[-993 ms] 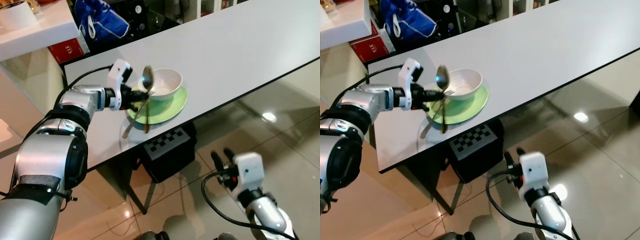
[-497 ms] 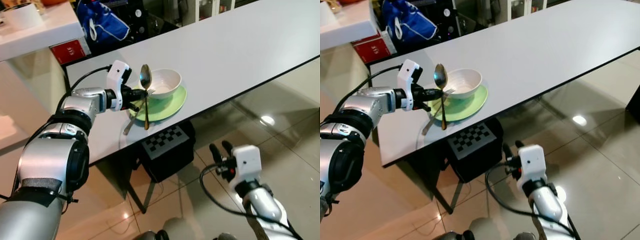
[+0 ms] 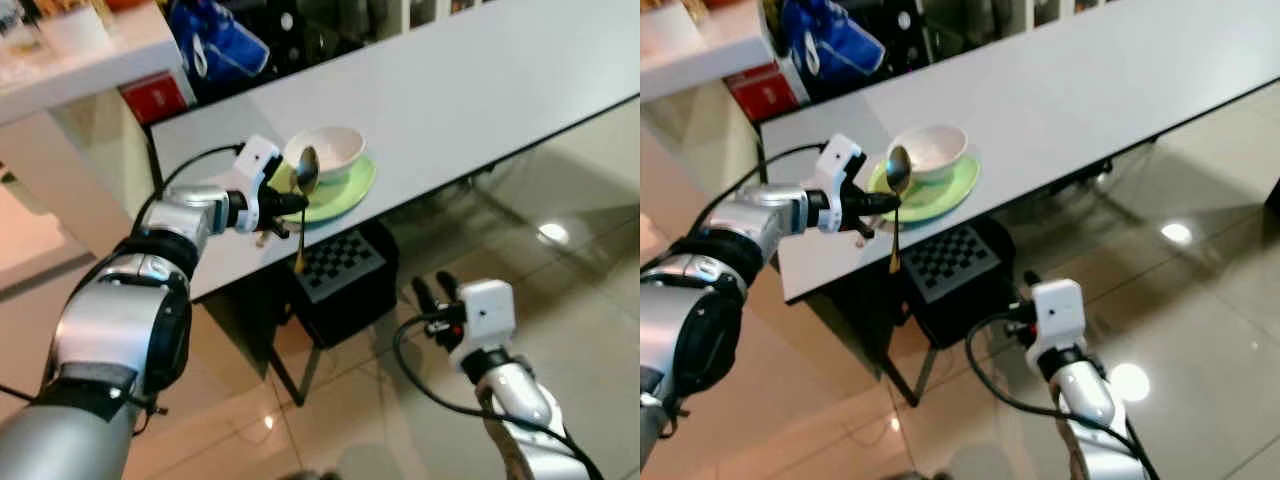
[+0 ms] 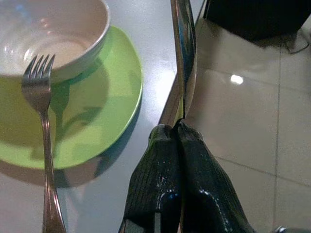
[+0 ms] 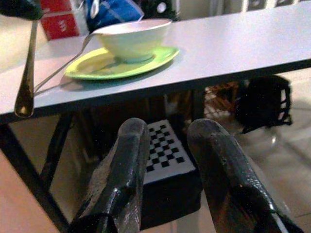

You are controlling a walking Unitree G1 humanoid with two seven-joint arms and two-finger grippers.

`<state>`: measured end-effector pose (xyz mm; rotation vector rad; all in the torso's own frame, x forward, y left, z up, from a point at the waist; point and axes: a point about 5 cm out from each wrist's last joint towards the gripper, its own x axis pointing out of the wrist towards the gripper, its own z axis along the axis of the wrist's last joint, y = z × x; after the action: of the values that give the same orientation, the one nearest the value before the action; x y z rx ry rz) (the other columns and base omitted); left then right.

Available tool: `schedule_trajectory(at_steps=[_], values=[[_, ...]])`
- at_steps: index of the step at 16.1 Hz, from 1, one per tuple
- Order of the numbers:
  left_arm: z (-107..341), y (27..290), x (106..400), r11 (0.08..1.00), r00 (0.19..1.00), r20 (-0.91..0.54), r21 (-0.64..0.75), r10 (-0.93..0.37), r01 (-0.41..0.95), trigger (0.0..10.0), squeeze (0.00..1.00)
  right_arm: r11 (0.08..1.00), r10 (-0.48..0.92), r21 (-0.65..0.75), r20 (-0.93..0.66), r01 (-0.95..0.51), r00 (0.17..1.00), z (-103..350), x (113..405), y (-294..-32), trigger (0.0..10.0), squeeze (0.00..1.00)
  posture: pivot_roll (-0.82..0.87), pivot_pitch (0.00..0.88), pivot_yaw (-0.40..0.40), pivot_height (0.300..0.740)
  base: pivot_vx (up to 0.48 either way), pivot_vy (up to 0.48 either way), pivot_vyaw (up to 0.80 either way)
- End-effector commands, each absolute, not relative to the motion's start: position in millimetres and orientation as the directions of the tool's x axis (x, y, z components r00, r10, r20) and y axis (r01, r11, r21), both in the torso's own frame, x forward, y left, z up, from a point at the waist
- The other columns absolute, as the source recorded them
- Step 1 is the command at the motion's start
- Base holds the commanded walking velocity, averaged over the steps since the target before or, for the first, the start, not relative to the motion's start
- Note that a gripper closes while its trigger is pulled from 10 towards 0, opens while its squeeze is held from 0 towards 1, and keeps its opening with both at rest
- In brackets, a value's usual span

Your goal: Setting the table

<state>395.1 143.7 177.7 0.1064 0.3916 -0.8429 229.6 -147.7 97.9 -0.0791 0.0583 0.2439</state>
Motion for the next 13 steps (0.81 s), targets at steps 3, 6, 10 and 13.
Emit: schedule_trajectory(at_steps=[3, 6, 10, 13], values=[[187.4, 146.3, 397.9, 0.653, 0.609, -0.378, 0.016, -0.697, 0.757, 0.0, 0.0, 0.967, 0.247, -0.051, -0.07, -0.251, 0.967, 94.5, 226.9, -142.0, 10.0, 0.0, -0.21, 0.0, 0.219, 0.74, 0.297, 0.0, 0.0], [187.0, 147.2, 397.8, 0.655, 0.612, -0.377, 0.019, -0.695, 0.756, 0.0, 0.0, 0.965, 0.254, -0.05, -0.067, -0.258, 0.965, 94.1, 228.7, -139.6, 10.0, 0.0, -0.2, 0.0, 0.218, 0.74, 0.46, 0.0, 0.0], [189.6, 145.8, 398.2, 0.647, 0.605, -0.369, 0.013, -0.705, 0.762, 0.0, 0.0, 0.964, 0.259, -0.046, -0.066, -0.262, 0.964, 93.2, 228.4, -138.5, 10.0, 0.0, -0.21, 0.0, 0.22, 0.74, 0.449, 0.0, 0.0], [191.4, 143.5, 398.6, 0.641, 0.6, -0.365, 0.014, -0.712, 0.768, 0.0, 0.0, 0.964, 0.261, -0.042, -0.067, -0.264, 0.963, 92.3, 227.6, -138.9, 10.0, 0.0, -0.21, 0.0, 0.218, 0.74, 0.444, 0.0, 0.0]])
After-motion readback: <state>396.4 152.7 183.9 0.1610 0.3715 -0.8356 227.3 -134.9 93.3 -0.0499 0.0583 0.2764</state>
